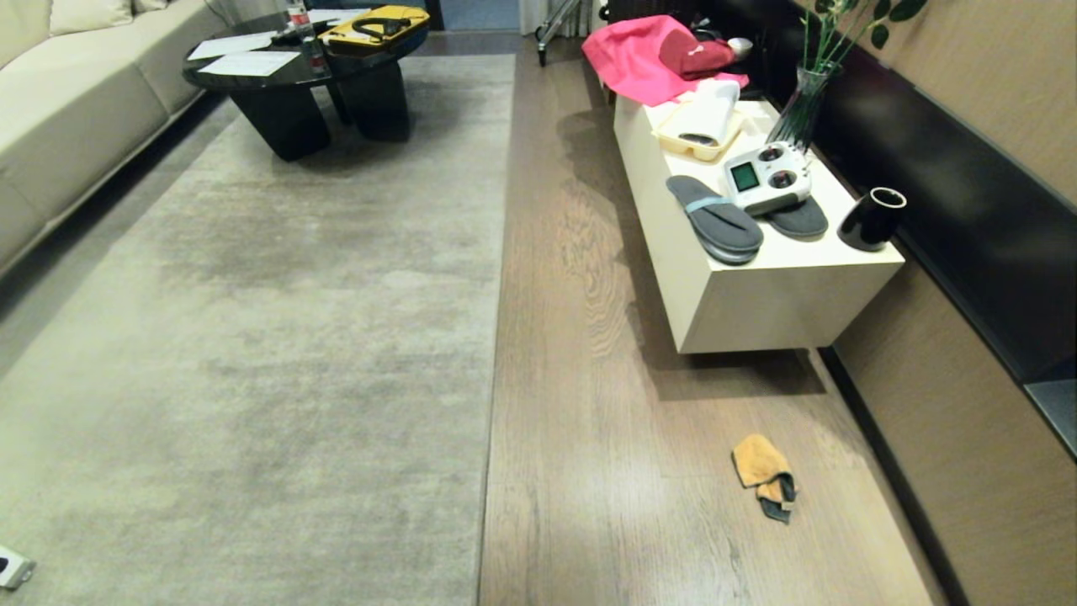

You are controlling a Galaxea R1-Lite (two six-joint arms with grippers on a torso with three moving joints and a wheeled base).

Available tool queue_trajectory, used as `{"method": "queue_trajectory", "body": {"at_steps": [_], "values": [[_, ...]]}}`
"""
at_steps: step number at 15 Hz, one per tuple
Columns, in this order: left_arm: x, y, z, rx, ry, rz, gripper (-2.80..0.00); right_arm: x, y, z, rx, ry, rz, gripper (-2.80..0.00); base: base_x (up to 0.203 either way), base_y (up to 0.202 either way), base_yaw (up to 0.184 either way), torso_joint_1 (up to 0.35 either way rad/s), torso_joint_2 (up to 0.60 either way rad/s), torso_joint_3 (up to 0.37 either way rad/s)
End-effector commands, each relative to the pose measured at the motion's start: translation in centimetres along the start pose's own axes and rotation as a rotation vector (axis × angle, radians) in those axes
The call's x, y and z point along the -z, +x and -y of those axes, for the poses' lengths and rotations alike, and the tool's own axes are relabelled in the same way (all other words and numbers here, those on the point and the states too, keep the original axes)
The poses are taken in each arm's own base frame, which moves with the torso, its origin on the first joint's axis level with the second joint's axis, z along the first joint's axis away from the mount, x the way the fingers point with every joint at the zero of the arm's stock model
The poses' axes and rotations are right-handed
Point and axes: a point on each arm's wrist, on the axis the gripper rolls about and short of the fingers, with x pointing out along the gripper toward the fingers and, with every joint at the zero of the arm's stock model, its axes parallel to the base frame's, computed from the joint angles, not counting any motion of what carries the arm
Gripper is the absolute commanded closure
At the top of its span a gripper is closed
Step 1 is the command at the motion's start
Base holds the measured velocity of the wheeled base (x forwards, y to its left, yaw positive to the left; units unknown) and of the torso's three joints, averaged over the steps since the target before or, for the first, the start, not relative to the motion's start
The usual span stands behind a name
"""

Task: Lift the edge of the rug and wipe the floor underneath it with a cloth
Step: Pick up the rag

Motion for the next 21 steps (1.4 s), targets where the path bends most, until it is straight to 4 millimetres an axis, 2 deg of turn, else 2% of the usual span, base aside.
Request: {"method": "queue_trajectory", "body": {"at_steps": [1,21], "values": [[0.03,0.02,0.0,0.0,-0.001,-0.002,0.0,-0.01,0.0,0.0,0.0,0.0,0.0,0.0,0.0,0.0,0.0,0.011,0.0,-0.197],[0.0,0.01,0.0,0.0,-0.002,0.0,0.0,-0.01,0.0,0.0,0.0,0.0,0.0,0.0,0.0,0.0,0.0,0.004,0.0,-0.199]]}}
